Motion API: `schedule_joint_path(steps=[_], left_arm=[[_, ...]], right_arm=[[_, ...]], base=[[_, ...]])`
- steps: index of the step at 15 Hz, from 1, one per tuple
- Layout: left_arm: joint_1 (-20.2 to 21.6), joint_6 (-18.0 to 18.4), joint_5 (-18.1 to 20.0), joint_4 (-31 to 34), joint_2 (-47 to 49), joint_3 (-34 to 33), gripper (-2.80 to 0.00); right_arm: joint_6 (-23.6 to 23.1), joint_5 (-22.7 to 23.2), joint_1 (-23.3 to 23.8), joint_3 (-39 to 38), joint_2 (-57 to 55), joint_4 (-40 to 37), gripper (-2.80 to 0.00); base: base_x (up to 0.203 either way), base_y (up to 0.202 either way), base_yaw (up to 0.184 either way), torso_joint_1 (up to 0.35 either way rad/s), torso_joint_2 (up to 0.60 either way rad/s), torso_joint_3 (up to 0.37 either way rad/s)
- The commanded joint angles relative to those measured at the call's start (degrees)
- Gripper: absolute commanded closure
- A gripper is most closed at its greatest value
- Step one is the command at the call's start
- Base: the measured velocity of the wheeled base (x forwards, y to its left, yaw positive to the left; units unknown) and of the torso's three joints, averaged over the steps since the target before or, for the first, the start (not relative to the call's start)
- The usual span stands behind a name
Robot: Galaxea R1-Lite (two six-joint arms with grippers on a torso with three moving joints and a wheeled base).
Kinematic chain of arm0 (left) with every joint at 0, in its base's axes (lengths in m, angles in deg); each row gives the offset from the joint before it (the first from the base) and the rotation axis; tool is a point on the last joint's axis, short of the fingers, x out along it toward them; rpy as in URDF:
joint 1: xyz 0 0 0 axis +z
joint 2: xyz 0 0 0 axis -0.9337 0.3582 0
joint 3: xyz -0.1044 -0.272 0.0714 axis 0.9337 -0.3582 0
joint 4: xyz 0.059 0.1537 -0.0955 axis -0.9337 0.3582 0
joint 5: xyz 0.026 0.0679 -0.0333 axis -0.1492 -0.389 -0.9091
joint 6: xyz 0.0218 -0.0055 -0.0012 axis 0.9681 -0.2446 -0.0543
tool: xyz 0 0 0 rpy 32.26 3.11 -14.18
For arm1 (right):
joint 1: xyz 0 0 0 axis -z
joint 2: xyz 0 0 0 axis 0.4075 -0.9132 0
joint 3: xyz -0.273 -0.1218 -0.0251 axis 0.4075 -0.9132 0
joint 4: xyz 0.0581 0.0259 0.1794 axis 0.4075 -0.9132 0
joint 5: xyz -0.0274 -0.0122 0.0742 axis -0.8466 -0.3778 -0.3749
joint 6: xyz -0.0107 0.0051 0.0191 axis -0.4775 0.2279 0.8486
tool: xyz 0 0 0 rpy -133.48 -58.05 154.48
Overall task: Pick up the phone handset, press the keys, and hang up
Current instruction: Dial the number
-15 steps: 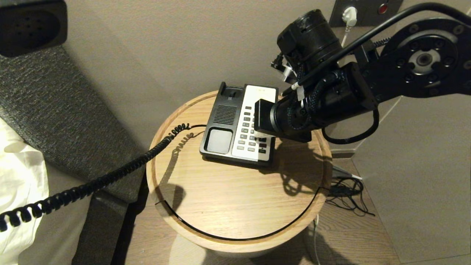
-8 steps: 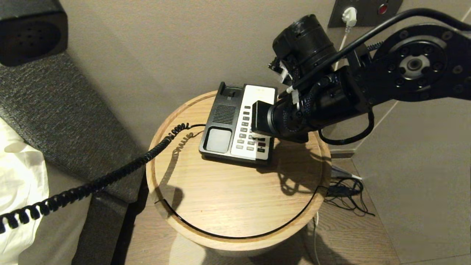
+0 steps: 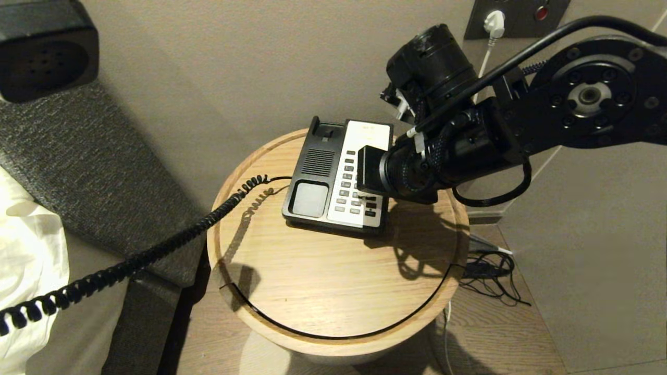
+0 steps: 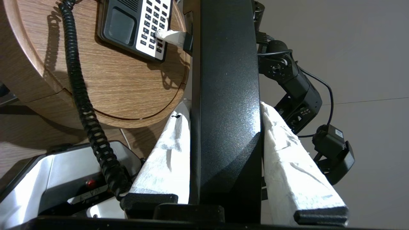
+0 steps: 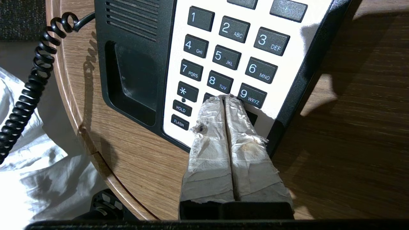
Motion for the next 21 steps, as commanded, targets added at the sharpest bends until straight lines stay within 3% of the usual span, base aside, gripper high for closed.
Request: schedule_joint_path(steps=[1,9,21], left_arm=[[0.1,-0.3,0.0,0.2,-0.2,-0.5,0.00],[0.0,-0.3,0.1,0.2,-0.3,-0.6,0.00],[0.0,-0.2,0.1,0.2,-0.6,-1.0,0.00]], right_arm=[[0.1,0.0,-0.3,0.8,0.4,-0.2,0.00],[0.1,0.0,-1.4,0.3,2.4,-0.3,0.00],[-0.9,-0.1,1.4,-0.2,2.0,-0.4,0.00]], base=[[0.000,0.000,0.000,0.000,0.00,0.000],[0.000,0.000,0.000,0.000,0.00,0.000],[0.000,0.000,0.000,0.000,0.00,0.000]])
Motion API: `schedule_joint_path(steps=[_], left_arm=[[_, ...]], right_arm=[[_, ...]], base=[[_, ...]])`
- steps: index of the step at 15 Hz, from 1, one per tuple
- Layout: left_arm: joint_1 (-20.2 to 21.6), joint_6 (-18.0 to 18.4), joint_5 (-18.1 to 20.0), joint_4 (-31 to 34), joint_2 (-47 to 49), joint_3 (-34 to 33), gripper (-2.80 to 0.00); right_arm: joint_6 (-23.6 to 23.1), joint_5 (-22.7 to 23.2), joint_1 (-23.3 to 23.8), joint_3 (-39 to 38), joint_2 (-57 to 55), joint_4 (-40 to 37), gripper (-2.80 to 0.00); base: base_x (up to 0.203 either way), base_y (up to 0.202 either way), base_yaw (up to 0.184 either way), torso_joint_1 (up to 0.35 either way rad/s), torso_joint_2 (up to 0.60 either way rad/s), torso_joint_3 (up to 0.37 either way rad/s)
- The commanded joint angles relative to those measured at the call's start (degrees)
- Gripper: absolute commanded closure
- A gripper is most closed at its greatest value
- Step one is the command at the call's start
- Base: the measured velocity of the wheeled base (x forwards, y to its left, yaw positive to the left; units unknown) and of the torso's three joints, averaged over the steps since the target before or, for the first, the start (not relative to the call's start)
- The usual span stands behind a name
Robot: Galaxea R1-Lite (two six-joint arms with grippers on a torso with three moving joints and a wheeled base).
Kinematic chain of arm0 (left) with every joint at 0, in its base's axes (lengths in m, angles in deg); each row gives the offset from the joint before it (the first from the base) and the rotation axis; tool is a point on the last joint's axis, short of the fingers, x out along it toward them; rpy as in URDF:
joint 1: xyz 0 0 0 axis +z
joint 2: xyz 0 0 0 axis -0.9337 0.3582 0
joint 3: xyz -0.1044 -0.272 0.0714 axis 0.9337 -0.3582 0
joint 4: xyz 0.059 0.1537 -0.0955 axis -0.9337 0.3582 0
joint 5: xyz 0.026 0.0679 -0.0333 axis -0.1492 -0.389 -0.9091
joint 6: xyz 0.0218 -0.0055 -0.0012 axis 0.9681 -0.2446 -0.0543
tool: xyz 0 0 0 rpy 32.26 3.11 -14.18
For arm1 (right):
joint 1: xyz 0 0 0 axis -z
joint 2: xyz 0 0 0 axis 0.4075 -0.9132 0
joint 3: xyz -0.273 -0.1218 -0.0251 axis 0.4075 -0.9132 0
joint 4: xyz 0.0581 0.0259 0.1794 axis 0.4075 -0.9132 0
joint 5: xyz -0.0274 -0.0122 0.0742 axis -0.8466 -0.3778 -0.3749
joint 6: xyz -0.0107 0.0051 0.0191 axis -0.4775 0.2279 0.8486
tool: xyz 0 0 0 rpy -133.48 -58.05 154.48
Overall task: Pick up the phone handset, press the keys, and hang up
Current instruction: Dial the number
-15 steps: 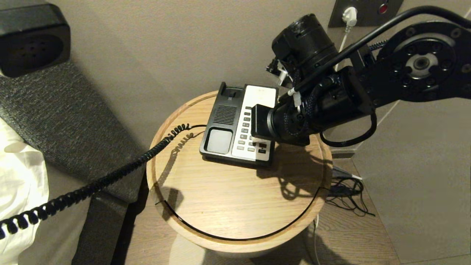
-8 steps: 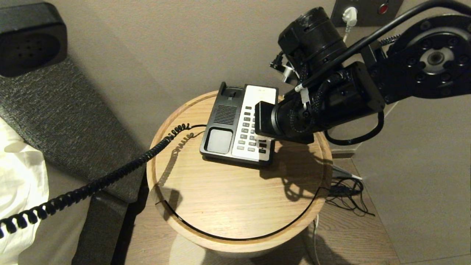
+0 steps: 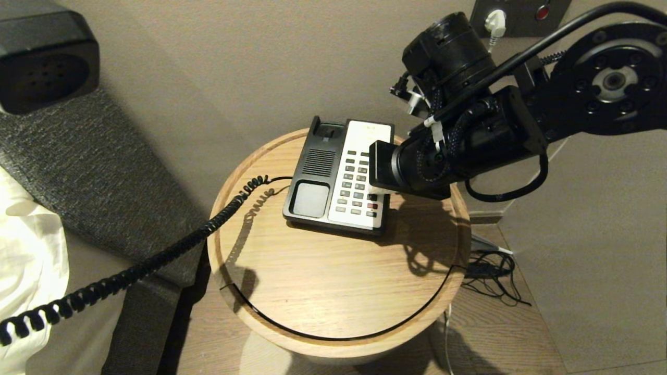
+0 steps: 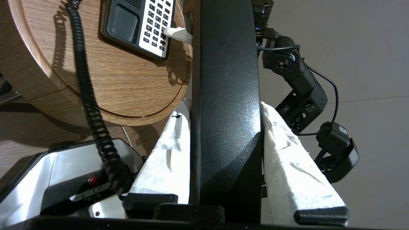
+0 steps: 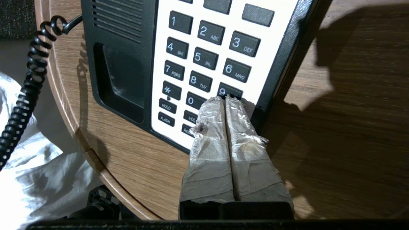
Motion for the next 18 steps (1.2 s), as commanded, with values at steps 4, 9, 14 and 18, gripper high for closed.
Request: schedule_joint_path(steps=[4,9,14,18], left_arm=[[0.0,-0.3,0.0,0.2,-0.1,-0.1,0.00],[0.0,-0.3,0.0,0.1,-0.9,-1.6,0.00],[0.1,-0.3,0.1,-0.5,-1.0,-2.1,0.00],[0.1,-0.4,0.1,-0.5,-1.2,-2.0,0.00]], right_arm=[[0.1,0.0,0.6,-1.1,-0.4,-0.2,0.00],[-0.1,0.0,0.6,-3.0,-0.6,0.4,0.00],[-0.4,0.0,0.3,-2.1,0.3,0.0,0.00],[-0.2,0.0,-0.4,-2.1,1.0,0.0,0.00]], base=[[0.000,0.000,0.000,0.000,0.00,0.000],[0.000,0.000,0.000,0.000,0.00,0.000],[0.000,0.000,0.000,0.000,0.00,0.000],[0.000,0.000,0.000,0.000,0.00,0.000]])
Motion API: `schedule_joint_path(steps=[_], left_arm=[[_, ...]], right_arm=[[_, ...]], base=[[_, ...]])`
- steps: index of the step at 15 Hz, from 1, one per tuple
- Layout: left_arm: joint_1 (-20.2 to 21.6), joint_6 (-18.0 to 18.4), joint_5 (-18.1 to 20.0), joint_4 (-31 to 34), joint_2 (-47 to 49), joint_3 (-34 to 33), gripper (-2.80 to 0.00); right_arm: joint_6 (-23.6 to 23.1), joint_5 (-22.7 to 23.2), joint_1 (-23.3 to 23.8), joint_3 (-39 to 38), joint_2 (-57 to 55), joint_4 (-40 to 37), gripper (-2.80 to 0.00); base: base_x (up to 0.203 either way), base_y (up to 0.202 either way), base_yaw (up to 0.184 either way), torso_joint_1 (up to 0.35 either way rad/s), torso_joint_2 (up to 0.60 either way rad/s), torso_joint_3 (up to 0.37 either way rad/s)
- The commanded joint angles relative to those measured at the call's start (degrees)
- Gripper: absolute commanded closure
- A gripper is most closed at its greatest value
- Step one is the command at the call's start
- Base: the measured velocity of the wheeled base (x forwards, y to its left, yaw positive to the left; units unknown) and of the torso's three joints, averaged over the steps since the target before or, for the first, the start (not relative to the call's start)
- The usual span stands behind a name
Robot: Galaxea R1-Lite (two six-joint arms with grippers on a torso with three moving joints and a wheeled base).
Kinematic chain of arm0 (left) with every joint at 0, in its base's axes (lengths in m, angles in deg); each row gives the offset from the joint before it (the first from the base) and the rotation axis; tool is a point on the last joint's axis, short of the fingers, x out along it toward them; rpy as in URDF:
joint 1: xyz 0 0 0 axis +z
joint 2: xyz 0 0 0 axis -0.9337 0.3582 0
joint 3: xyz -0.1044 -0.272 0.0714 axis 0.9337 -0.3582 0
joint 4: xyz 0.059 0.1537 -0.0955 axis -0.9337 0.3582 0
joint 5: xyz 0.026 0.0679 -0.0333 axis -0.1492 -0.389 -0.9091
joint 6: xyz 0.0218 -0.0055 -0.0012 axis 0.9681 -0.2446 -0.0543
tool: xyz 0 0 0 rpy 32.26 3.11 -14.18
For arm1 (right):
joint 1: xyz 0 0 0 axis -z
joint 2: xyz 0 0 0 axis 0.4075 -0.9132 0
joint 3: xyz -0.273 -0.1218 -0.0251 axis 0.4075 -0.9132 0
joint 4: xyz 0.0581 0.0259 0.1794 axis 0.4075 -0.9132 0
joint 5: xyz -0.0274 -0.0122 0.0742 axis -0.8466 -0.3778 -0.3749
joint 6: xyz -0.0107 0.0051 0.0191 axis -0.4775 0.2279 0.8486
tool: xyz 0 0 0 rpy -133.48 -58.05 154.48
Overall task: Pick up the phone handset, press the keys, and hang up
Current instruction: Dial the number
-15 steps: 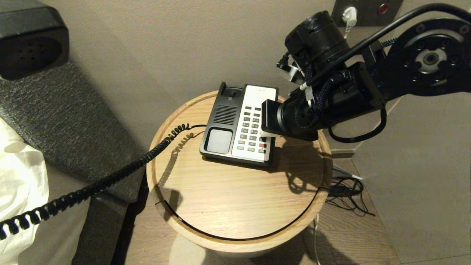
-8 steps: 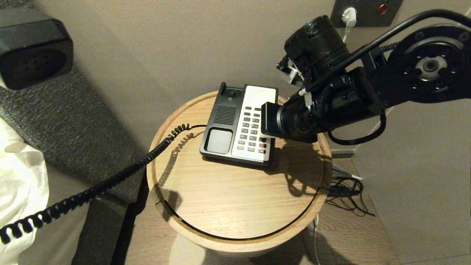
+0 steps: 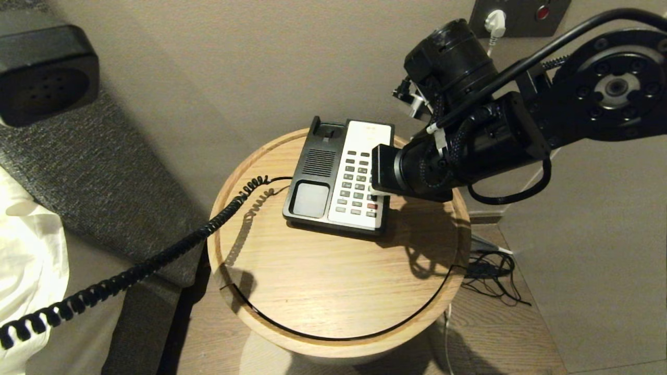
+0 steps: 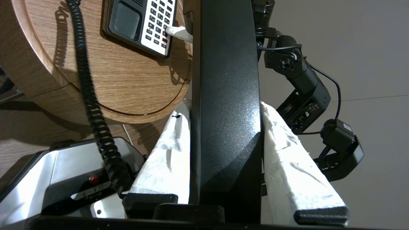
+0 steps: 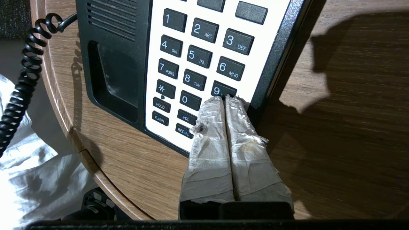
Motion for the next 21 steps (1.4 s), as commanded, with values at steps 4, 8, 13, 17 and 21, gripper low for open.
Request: schedule_joint_path(steps=[4,8,13,17,21], left_arm=[[0.0,-0.3,0.0,0.2,-0.2,-0.2,0.00],[0.0,-0.3,0.0,0.2,-0.2,-0.3,0.00],[0.0,-0.3,0.0,0.1,-0.5,-0.5,0.00],[0.0,-0.2,0.0,0.2,-0.6,-0.6,0.00],[0.0,-0.2,0.0,0.1,-0.9,-0.9,0.00]], right_arm=[[0.4,0.2,-0.6,0.1,0.6,0.0,0.00],[0.4,0.1,-1.0,0.0,0.4,0.0,0.00],[0.0,0.1,-1.0,-1.0,-0.3,0.2,0.00],[-0.7,0.0,-1.0,-2.0,-0.2,0.6,0.00],[-0.8,0.0,-1.0,-2.8,-0.1,0.7,0.00]], base=[[0.000,0.000,0.000,0.000,0.00,0.000],[0.000,0.000,0.000,0.000,0.00,0.000],[0.000,0.000,0.000,0.000,0.00,0.000],[0.000,0.000,0.000,0.000,0.00,0.000],[0.000,0.000,0.000,0.000,0.00,0.000]])
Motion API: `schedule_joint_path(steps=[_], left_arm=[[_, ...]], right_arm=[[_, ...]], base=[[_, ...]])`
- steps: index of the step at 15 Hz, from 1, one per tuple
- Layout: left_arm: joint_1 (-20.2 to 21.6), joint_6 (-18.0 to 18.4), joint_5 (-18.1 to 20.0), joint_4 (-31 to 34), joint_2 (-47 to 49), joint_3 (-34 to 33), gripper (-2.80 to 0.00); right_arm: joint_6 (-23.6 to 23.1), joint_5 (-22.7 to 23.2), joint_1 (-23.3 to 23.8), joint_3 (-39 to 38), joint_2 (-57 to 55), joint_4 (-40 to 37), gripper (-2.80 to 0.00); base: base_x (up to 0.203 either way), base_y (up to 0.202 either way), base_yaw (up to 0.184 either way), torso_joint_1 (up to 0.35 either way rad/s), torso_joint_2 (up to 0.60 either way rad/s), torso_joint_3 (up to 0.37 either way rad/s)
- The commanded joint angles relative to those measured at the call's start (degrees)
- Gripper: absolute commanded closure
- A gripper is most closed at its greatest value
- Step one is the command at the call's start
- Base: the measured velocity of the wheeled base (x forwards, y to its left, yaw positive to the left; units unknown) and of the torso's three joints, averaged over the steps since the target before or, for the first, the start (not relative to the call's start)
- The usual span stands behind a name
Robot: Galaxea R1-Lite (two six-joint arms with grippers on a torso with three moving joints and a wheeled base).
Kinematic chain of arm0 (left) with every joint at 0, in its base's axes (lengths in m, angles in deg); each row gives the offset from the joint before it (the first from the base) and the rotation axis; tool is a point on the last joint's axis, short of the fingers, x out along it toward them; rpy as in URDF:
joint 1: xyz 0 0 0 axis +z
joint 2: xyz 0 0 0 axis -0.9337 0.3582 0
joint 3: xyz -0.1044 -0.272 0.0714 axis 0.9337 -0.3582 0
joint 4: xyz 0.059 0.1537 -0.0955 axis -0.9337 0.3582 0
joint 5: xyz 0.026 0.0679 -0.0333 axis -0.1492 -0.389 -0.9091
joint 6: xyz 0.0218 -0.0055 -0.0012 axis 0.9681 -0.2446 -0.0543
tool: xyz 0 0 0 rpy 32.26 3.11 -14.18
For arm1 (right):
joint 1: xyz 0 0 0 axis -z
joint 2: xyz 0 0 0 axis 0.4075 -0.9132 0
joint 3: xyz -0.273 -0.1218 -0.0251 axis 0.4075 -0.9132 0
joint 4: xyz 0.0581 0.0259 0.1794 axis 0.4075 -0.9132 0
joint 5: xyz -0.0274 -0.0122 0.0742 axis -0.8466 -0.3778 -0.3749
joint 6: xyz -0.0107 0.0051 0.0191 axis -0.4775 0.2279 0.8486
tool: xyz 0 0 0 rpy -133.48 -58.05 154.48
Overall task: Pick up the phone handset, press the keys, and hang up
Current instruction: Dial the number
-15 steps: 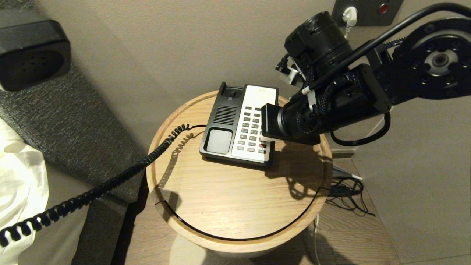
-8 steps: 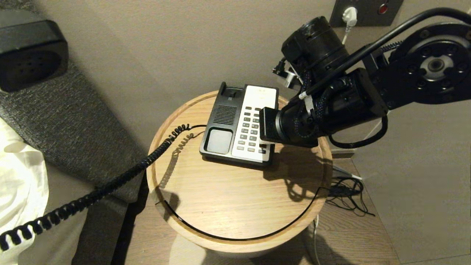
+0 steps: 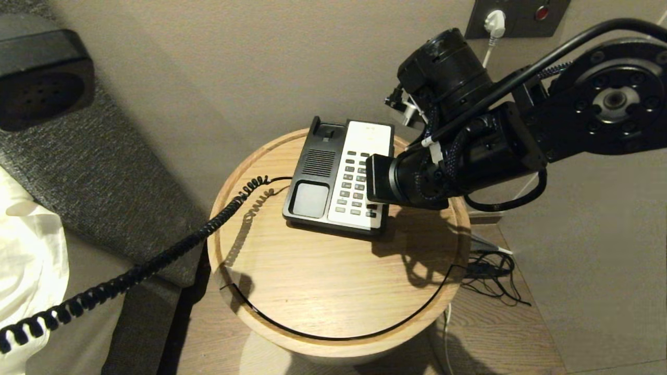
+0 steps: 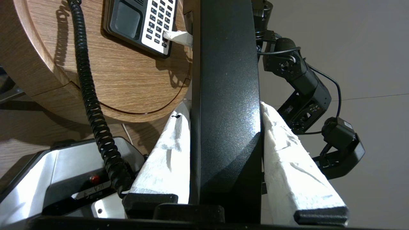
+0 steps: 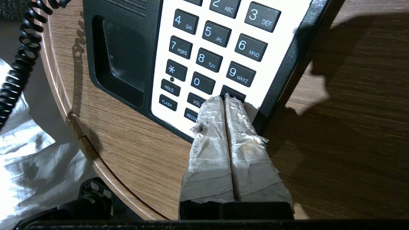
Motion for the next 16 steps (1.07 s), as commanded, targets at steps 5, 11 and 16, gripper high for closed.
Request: schedule_joint_path(steps=[5,11,16], left_arm=[[0.0,-0.3,0.0,0.2,-0.8,-1.3,0.00],[0.2,-0.3,0.0,0.2,-1.2,-1.7,0.00],[0.1,-0.4,0.0,0.2,-1.6,-2.3,0.00]], right_arm=[[0.4,0.0,-0.1,0.6,1.2,-0.3,0.00],[0.8,0.2,-3.1,0.9,3.1,-0.5,0.00],[0.9,-0.1,-3.4,-0.5,2.8,-1.3,0.00]], base=[[0.000,0.000,0.000,0.000,0.00,0.000],[0.000,0.000,0.000,0.000,0.00,0.000],[0.000,0.000,0.000,0.000,0.00,0.000]])
